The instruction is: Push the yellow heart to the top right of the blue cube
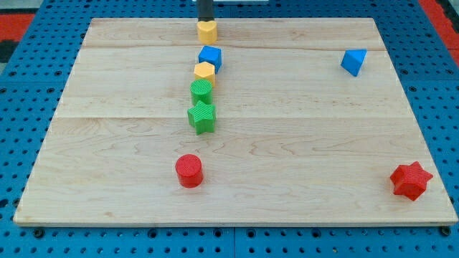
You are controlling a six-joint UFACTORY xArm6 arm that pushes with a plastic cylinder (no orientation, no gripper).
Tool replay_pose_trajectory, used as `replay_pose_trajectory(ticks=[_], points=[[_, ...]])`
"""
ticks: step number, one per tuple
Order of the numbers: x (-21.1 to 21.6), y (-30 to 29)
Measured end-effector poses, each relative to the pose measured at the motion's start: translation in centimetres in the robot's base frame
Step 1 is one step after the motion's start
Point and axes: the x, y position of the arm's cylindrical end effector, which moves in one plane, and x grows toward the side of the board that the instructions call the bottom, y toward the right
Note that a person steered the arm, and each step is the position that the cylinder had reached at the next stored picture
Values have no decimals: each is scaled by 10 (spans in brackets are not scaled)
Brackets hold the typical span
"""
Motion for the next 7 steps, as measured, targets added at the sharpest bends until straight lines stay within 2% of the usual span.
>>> replay_pose_trajectory(ticks=[1,5,6,7], points=[[12,-13],[45,5],[-13,9],[-3,98]])
